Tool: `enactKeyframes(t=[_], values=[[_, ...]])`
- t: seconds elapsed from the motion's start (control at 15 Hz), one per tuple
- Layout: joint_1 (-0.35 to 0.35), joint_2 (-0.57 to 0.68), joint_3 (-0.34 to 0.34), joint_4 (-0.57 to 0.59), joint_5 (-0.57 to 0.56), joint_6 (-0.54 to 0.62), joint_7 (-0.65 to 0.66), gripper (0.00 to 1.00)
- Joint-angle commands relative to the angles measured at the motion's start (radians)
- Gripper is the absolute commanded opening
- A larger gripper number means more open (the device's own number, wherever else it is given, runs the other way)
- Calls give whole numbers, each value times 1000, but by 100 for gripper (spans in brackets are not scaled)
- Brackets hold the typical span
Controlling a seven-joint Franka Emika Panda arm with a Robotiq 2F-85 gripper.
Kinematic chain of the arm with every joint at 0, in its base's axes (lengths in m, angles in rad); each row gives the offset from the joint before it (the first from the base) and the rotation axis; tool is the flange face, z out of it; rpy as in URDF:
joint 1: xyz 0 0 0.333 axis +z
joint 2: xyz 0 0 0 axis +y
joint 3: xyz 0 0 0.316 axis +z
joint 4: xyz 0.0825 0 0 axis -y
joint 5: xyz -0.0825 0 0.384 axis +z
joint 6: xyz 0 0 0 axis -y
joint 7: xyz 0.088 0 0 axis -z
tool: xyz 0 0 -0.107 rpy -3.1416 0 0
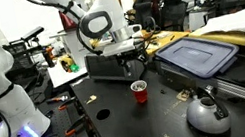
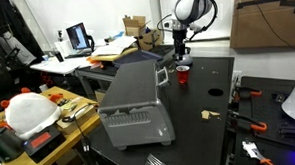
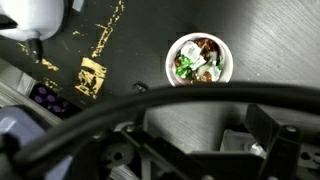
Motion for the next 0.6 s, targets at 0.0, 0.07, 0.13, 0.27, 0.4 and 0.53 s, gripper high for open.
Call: enactKeyframes(t=[0.0,0.07,0.13,0.27,0.4,0.53], values=[[-21,-55,-23,53,99,-129,-88,100],[-26,-58,-32,71,145,-173,-126,100],[-35,-60,-44,94,197,-233,-175,100],[-50,-58,-71,141,286,-367,-265,100],[-67,-46,-101,191,353,-508,-333,100],[-81,-36,-130,229,384,-619,-363,100]])
